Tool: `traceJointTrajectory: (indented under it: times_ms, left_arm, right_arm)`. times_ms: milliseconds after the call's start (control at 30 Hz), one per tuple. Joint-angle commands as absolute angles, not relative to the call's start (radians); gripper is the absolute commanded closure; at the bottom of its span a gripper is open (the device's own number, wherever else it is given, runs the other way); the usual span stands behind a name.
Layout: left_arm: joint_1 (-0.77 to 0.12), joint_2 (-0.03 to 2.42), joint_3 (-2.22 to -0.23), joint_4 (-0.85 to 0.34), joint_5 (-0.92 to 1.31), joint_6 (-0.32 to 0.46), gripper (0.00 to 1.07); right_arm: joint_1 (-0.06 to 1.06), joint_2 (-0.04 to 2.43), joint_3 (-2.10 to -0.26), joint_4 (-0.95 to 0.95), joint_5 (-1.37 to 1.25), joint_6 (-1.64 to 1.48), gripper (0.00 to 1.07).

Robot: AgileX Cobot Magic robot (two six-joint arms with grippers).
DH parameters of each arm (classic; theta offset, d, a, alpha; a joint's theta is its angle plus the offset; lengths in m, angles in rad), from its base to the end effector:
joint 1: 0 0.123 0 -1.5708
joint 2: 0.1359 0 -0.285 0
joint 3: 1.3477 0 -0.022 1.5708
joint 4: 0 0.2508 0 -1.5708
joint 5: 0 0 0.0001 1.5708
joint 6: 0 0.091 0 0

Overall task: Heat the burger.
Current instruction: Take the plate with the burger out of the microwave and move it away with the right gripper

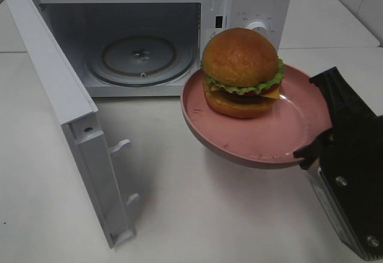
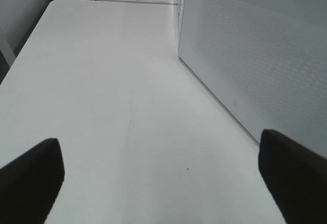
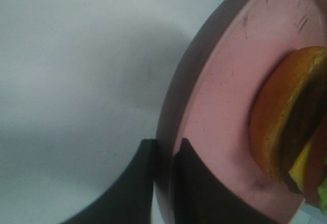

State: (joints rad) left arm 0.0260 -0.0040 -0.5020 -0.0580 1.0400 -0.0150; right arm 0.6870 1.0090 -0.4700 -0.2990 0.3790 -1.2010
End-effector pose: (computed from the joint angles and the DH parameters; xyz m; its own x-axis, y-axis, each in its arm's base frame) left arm -0.0048 -0.0047 0.2796 -0.4317 -0.0556 -0.9003 0.0000 0.9981 -0.0616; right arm 0.1450 0.1061 0.2269 0.5192 -0.8545 0.0168 -0.6125 -0.3858 -0.6899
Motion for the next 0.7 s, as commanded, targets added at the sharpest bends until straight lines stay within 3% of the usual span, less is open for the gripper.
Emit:
traceJointTrajectory:
  times_ms: [33, 333, 700]
  left_arm:
    - [0.027, -0.025, -0.499, -0.059, 1.036, -0.020, 0.09]
    - [0.027, -0.025, -0.499, -0.059, 1.036, -0.020, 0.09]
    - [0.027, -0.025, -0.499, -0.059, 1.036, -0.020, 0.09]
  right_arm:
    - [0.687, 0.933, -0.456, -0.313, 0.377, -1.169, 1.07]
    - [0.687, 0.819, -0.408, -0.397, 0.481, -0.990, 1.07]
    - [0.687, 0.768, -0.408, -0.651, 0.656, -0.579, 1.07]
